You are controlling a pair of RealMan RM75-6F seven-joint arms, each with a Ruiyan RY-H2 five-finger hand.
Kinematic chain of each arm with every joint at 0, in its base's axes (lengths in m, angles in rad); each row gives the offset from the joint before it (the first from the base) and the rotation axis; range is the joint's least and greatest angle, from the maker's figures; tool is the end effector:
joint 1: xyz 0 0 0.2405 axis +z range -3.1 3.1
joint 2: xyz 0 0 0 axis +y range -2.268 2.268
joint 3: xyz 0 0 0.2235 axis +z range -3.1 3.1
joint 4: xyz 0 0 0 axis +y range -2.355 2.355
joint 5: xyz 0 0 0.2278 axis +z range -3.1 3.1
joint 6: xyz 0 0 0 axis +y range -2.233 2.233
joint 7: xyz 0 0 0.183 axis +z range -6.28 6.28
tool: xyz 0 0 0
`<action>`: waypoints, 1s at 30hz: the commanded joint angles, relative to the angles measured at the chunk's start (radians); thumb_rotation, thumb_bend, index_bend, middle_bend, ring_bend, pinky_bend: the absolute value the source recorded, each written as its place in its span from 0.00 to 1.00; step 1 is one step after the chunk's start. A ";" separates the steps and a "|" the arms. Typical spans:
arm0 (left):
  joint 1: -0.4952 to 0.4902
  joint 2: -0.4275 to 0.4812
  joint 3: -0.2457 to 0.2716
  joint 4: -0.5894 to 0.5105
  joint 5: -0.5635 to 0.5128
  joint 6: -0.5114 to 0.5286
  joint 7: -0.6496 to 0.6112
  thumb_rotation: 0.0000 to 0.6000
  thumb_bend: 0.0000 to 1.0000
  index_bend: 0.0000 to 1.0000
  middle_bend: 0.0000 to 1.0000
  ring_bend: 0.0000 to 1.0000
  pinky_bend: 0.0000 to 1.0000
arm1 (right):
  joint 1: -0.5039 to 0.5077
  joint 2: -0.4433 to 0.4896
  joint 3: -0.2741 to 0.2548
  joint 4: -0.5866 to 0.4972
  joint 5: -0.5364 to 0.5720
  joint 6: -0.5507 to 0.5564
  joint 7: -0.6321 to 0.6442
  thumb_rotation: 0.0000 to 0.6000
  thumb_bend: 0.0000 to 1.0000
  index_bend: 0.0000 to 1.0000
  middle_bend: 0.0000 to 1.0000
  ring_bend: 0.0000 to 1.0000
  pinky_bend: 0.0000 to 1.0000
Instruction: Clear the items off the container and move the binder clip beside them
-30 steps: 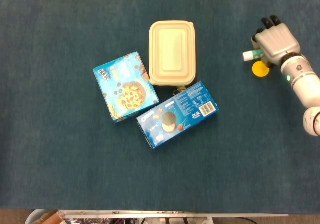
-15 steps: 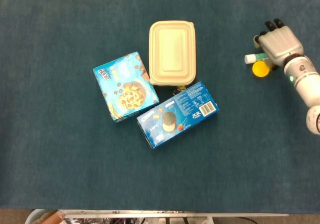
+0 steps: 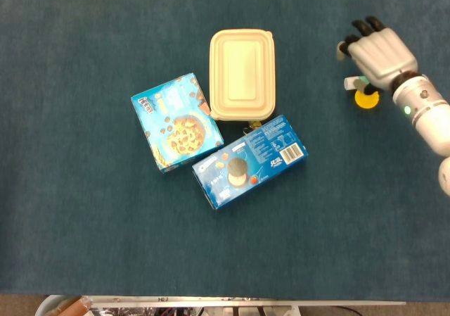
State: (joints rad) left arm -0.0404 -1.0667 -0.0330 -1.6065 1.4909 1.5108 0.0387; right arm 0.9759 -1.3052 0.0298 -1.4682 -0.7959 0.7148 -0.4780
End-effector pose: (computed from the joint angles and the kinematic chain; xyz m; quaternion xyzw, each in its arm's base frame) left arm -0.3056 0.2024 0.1474 -0.5976 -0.3705 -0.3489 0.6196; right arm -0.1585 -0.4059 -0.0095 0.8057 -0.3372 0.1959 0.4458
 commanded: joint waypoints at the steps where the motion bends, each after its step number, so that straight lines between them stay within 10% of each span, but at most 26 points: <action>1: -0.001 -0.001 0.001 -0.001 -0.002 -0.004 0.001 1.00 0.39 0.18 0.13 0.06 0.05 | -0.012 0.074 0.046 -0.099 -0.095 0.050 0.052 1.00 0.24 0.32 0.27 0.05 0.00; 11: 0.011 0.008 0.006 -0.009 0.006 0.017 0.000 1.00 0.39 0.18 0.13 0.06 0.05 | -0.007 0.127 0.055 -0.225 -0.191 0.076 0.029 1.00 0.00 0.22 0.22 0.05 0.00; 30: 0.044 0.032 0.023 -0.032 0.023 0.056 -0.004 1.00 0.39 0.18 0.13 0.06 0.05 | 0.047 0.018 -0.006 -0.222 -0.189 0.087 -0.198 1.00 0.00 0.01 0.11 0.01 0.00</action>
State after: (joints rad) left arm 0.0038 -1.0353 -0.0108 -1.6379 1.5136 1.5663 0.0342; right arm 1.0166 -1.2774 0.0275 -1.6978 -0.9913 0.8004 -0.6648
